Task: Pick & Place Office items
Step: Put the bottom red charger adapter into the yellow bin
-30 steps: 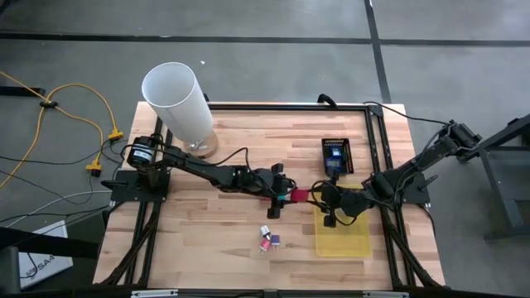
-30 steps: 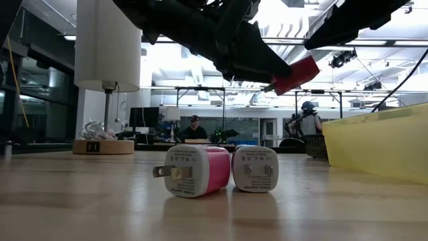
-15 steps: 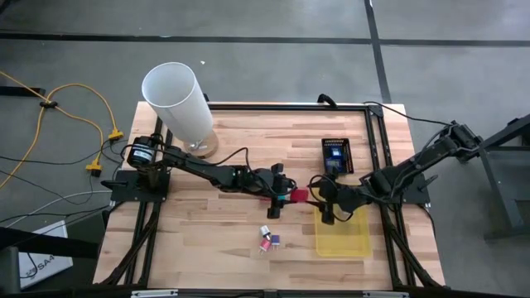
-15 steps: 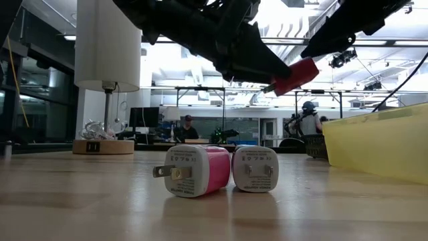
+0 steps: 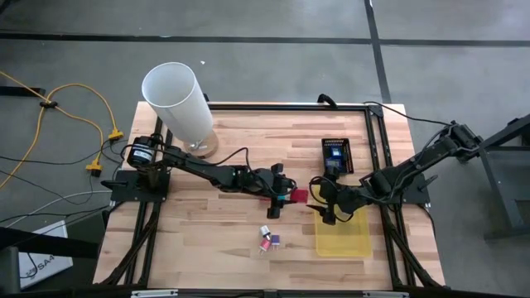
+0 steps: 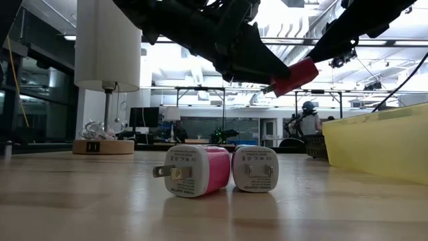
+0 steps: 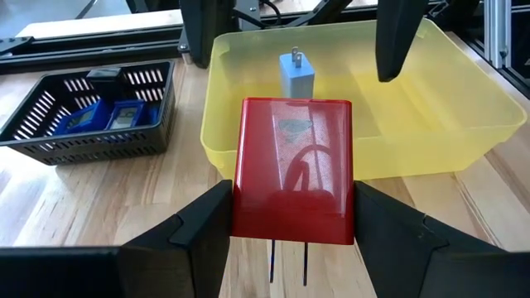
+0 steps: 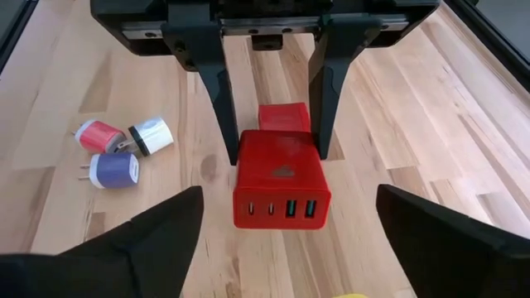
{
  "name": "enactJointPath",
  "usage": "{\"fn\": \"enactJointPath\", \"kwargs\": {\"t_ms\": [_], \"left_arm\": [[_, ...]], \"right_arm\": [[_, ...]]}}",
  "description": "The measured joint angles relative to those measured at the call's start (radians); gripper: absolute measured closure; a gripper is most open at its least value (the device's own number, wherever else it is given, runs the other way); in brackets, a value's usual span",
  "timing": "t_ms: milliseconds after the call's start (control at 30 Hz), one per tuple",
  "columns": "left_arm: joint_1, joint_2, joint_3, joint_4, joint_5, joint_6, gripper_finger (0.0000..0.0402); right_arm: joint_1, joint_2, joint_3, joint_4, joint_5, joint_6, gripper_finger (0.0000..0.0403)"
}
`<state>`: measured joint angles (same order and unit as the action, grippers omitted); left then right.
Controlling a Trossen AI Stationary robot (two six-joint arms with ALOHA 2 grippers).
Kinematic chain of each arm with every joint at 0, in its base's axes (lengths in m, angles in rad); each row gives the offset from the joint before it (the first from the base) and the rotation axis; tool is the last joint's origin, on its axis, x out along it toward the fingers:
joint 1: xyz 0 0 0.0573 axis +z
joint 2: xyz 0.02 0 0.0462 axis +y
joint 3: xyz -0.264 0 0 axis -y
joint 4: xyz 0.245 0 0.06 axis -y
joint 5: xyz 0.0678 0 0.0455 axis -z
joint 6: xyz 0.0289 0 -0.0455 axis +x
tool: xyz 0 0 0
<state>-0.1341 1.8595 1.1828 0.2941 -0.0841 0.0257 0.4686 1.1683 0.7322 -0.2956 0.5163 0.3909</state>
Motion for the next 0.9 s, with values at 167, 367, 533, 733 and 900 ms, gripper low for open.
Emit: {"fn": "enactJointPath", "kwargs": {"t_ms": [167,367,533,733,900], "left_arm": [[0.000,0.000,0.000,0.018,-0.002,0.006,0.0193],[0.000,0.000,0.001,0.071,-0.005,0.021,0.0193],[0.000,0.000,0.001,0.094,-0.005,0.030,0.0193],[0.000,0.000,0.001,0.127,-0.005,0.030,0.0193],[0.000,0.000,0.001,0.137,-0.005,0.029,0.0193]], "right_arm": [[0.000,0.000,0.000,-0.004,0.000,-0.002,0.0059],[0.000,0.000,0.000,-0.004,0.000,-0.002,0.0066],[0.000,0.000,0.000,-0.005,0.000,-0.002,0.0066],[0.000,0.000,0.000,-0.004,0.006,-0.002,0.0066],[0.000,0.000,0.000,0.001,0.010,-0.002,0.0066]]}}
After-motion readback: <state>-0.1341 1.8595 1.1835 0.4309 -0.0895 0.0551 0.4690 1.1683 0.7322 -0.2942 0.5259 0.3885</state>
